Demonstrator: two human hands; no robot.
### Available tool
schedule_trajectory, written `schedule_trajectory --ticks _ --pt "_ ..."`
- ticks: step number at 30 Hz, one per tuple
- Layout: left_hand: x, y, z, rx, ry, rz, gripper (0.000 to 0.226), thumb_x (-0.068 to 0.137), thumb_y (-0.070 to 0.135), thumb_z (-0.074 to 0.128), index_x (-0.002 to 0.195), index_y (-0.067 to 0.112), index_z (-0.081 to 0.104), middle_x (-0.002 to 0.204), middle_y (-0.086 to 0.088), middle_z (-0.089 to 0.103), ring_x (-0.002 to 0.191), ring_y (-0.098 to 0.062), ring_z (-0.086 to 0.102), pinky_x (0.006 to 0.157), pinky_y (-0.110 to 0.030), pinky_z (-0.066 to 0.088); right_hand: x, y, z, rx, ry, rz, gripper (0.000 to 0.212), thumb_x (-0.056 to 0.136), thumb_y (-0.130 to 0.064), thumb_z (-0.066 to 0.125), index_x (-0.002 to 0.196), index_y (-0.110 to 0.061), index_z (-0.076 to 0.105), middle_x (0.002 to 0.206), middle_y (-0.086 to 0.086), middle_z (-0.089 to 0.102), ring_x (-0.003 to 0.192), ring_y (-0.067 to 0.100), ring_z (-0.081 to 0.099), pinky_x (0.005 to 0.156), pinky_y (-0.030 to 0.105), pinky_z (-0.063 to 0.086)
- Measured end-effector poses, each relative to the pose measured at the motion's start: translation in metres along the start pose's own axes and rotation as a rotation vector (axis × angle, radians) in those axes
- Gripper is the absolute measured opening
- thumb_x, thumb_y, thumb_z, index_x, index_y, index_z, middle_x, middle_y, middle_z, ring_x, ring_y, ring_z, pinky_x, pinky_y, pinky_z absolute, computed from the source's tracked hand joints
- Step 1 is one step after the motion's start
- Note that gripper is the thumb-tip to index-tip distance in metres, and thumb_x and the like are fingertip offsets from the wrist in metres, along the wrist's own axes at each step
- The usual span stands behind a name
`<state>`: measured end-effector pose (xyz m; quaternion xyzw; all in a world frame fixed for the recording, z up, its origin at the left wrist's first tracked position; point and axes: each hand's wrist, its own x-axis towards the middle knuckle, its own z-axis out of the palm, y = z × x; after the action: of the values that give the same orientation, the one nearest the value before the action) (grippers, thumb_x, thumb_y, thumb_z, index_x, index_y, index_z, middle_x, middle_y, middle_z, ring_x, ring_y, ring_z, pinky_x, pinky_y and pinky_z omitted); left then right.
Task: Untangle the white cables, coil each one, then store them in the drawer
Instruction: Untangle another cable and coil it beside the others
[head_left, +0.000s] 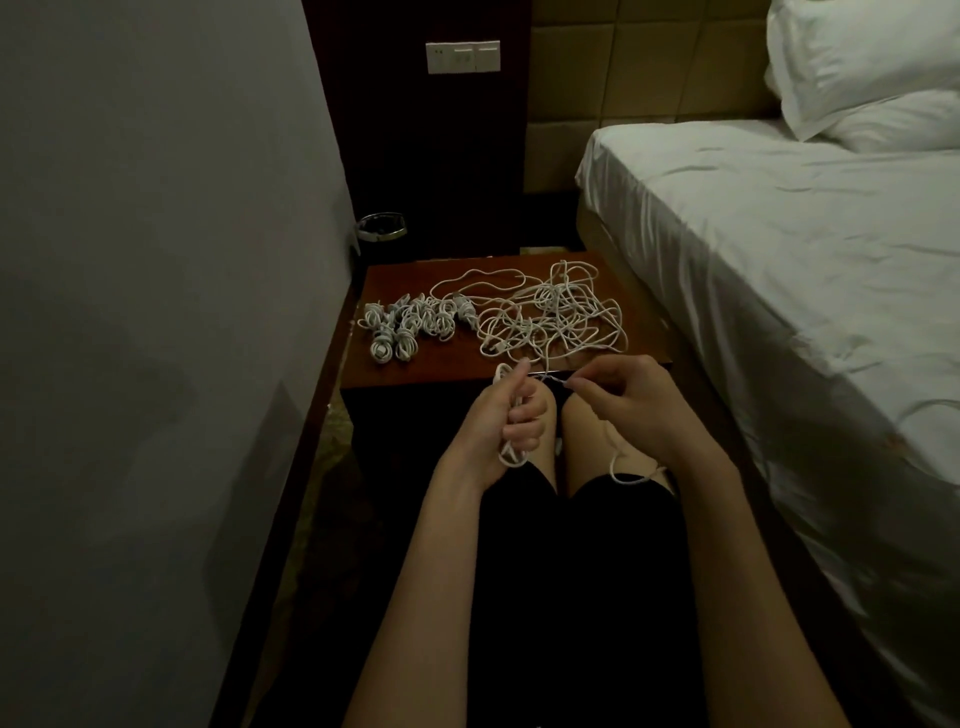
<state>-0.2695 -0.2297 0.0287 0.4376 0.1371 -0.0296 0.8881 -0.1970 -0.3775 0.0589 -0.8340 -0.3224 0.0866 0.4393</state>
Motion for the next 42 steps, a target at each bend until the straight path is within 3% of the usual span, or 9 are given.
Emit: schedule_trajectory --ticks 4,7,13,16,21,27,32,35,42 --pt "-0.001 -0.002 0.007 0.15 0.077 0.092 0.042 0.097 0.048 0.045 0.066 0.021 0.035 0.047 0.009 0.029 0.034 -0.002 0.024 0.035 -0.014 0.023 0.002 -0.015 0.012 0.052 0.091 -0.046 0.008 0.092 -0.019 0.063 0.091 -0.021 0.07 0.083 -0.012 0.068 0.079 -0.004 0.064 0.073 0.016 0.051" --pt "0.0 -0.004 0.013 0.237 0.085 0.142 0.044 0.097 0.053 0.042 0.074 0.018 0.056 0.05 0.008 0.036 0.037 -0.003 0.029 0.04 -0.016 0.024 0.002 -0.022 0.023 0.045 0.08 -0.059 0.016 0.092 -0.02 0.062 0.082 -0.031 0.068 0.08 -0.012 0.069 0.079 0.001 0.066 0.076 0.025 0.056" --pt "0.002 -0.006 0.015 0.222 0.123 0.201 0.058 0.101 0.045 0.038 0.056 0.022 0.065 0.045 0.008 0.047 0.037 -0.005 0.038 0.04 -0.018 0.027 -0.001 -0.028 0.033 0.135 -0.024 -0.036 0.015 0.093 -0.013 0.06 0.095 -0.014 0.075 0.079 0.004 0.073 0.066 0.016 0.072 0.068 0.04 0.061" --pt "0.005 -0.005 0.01 0.192 0.283 0.212 0.045 0.103 0.036 0.037 0.07 0.014 0.057 0.046 0.006 0.052 0.036 -0.007 0.044 0.04 -0.019 0.034 -0.002 -0.029 0.025 0.154 -0.139 -0.043 0.018 0.091 -0.014 0.064 0.108 -0.017 0.072 0.088 0.001 0.073 0.072 0.015 0.072 0.072 0.035 0.061" --pt "0.005 0.0 -0.002 -0.078 0.343 0.26 0.043 0.105 0.032 0.031 0.064 0.019 0.032 0.043 0.007 0.028 0.031 -0.005 0.023 0.036 -0.016 0.021 -0.001 -0.019 0.009 0.051 -0.119 0.008 0.006 0.088 -0.018 0.069 0.09 -0.022 0.072 0.079 -0.006 0.068 0.065 0.004 0.065 0.058 0.018 0.051" --pt "0.005 -0.003 0.012 0.018 0.364 0.241 0.035 0.101 0.028 0.045 0.071 0.01 0.052 0.046 0.005 0.052 0.04 -0.008 0.049 0.044 -0.021 0.04 0.0 -0.026 0.026 0.037 -0.06 -0.047 0.007 0.089 -0.024 0.068 0.089 -0.025 0.074 0.075 -0.01 0.07 0.074 0.003 0.065 0.073 0.025 0.054" --pt "0.004 -0.001 0.011 -0.154 0.324 0.27 0.05 0.102 0.03 0.042 0.056 0.015 0.054 0.05 0.003 0.052 0.045 -0.011 0.054 0.05 -0.023 0.047 -0.001 -0.027 0.034 -0.006 -0.057 -0.023 0.011 0.089 -0.023 0.068 0.097 -0.022 0.075 0.081 -0.013 0.065 0.067 -0.015 0.055 0.057 0.002 0.039" --pt "0.006 0.001 0.007 -0.372 0.375 0.27 0.042 0.105 0.03 0.035 0.066 0.015 0.037 0.046 0.004 0.041 0.041 -0.01 0.048 0.046 -0.02 0.045 0.001 -0.023 0.027 0.019 -0.191 -0.013 0.009 0.088 -0.026 0.068 0.093 -0.024 0.076 0.078 -0.004 0.068 0.066 -0.001 0.057 0.061 0.014 0.043" --pt "0.002 0.01 0.0 -0.543 0.307 0.271 0.046 0.105 0.037 0.032 0.063 0.019 0.034 0.04 0.008 0.029 0.029 -0.003 0.029 0.03 -0.013 0.024 -0.005 -0.013 0.005 0.189 -0.347 -0.004 0.023 0.075 -0.053 0.068 0.088 -0.037 0.074 0.077 0.007 0.069 0.066 0.019 0.061 0.068 0.036 0.049"
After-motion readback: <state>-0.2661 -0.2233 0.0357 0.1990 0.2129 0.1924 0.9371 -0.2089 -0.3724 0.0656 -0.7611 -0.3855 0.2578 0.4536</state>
